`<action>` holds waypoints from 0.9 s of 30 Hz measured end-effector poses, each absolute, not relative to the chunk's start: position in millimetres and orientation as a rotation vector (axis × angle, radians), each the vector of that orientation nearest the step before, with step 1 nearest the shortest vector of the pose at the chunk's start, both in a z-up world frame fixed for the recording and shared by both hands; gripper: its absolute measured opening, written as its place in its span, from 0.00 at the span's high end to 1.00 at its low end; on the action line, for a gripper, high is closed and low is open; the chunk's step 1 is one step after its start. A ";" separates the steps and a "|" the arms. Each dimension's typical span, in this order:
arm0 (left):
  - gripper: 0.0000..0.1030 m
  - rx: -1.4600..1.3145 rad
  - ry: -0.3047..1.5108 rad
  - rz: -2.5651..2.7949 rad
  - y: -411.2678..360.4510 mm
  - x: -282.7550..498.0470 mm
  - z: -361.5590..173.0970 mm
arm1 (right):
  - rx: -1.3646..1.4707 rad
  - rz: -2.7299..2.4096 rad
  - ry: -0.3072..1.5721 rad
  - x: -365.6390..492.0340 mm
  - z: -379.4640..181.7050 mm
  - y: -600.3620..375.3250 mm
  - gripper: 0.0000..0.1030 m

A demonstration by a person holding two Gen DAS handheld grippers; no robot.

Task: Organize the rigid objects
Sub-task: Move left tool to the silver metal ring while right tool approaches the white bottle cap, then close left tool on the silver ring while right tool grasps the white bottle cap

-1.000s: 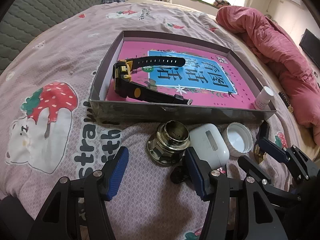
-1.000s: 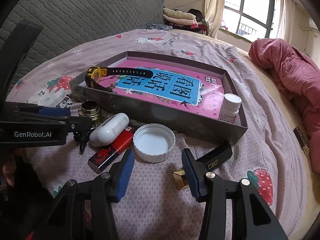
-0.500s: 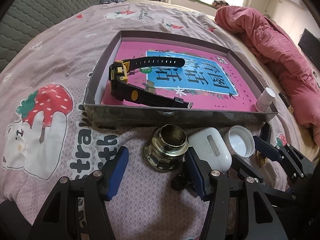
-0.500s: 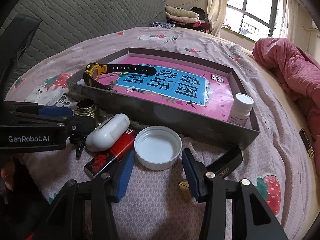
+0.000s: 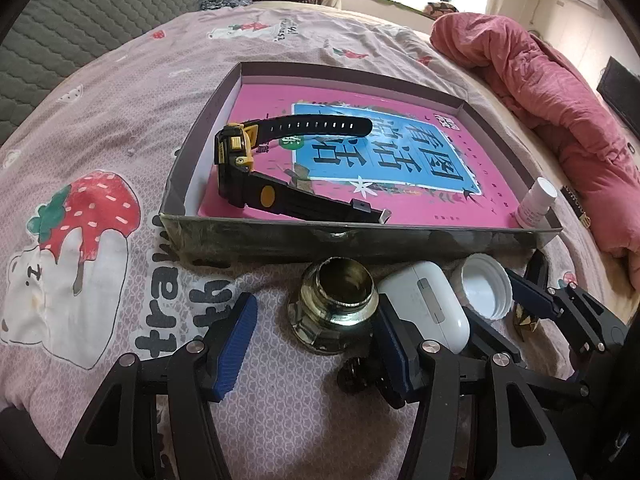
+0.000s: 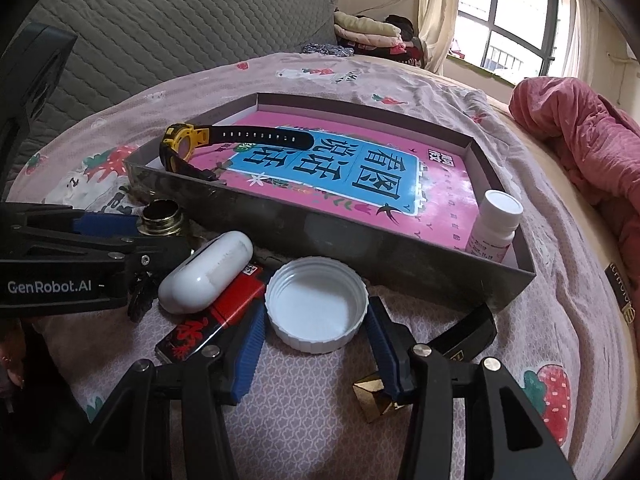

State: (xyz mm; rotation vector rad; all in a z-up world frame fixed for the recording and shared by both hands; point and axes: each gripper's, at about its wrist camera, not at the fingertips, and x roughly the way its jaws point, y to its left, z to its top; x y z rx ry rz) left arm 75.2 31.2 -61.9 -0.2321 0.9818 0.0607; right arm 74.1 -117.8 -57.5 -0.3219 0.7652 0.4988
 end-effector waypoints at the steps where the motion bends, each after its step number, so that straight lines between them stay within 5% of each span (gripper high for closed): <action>1: 0.42 -0.232 0.981 0.061 31.5 76.4 -62.5 | -0.324 0.500 0.764 74.4 -57.6 -117.3 0.51; 19: 0.43 -0.214 0.970 0.048 30.8 76.9 -62.8 | -0.332 0.527 0.696 71.7 -50.4 -118.0 0.52; 27: 0.58 -0.205 0.960 0.032 29.5 74.5 -59.7 | -0.327 0.513 0.678 71.0 -45.0 -122.7 0.52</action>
